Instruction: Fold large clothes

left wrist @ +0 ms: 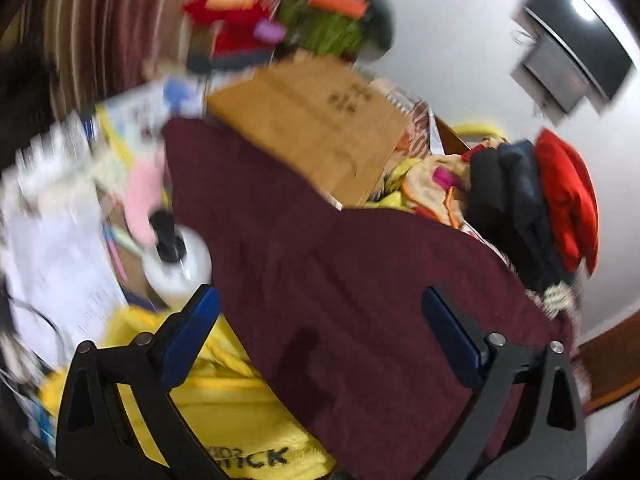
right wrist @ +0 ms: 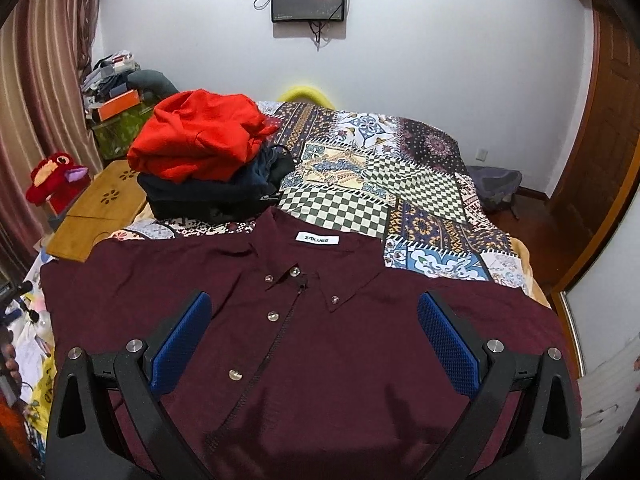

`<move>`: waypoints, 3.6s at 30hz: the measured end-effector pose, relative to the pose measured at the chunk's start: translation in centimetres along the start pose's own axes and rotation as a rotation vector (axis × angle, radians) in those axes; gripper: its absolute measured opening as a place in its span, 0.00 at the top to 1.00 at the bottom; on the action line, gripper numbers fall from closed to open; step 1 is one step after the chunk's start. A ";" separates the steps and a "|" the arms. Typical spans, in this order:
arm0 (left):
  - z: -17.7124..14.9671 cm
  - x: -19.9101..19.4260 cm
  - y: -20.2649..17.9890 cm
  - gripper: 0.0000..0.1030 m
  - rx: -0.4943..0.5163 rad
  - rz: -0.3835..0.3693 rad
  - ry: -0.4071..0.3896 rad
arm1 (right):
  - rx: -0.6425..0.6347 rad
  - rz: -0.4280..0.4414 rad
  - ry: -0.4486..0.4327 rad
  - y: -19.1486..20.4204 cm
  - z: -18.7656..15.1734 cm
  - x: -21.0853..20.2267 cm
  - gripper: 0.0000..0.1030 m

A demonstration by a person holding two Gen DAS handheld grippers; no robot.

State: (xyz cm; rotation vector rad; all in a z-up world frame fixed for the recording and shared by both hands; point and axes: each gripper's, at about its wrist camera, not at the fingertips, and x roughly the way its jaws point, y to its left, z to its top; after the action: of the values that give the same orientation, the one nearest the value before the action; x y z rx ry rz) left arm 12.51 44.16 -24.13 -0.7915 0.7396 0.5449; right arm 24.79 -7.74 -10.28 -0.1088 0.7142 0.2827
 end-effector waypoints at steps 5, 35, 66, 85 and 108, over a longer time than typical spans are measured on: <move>-0.1 3.4 2.8 0.15 -0.120 -0.076 0.110 | -0.034 -0.018 0.013 1.0 0.3 0.6 0.01; 2.7 -1.7 -7.9 0.95 0.148 -0.025 -0.104 | -0.027 -0.068 -0.059 -1.2 -0.7 -2.1 0.01; -20.3 -3.1 -29.7 0.55 0.752 -0.301 0.327 | 0.081 -0.056 -0.082 -6.6 -4.2 -4.4 0.01; -6.6 -4.4 -13.9 0.22 0.177 -0.247 0.162 | 0.016 -0.059 0.003 -3.8 -3.7 -1.0 0.01; -6.1 5.7 -9.9 0.79 -0.034 -0.259 0.292 | -0.091 -0.055 0.048 -0.3 -2.6 1.3 0.01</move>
State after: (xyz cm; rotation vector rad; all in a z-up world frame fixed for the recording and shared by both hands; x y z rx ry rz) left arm 20.53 34.40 -27.09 -0.9940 0.8804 0.2103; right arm 24.16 -8.30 -13.07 -0.2225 0.7447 0.2608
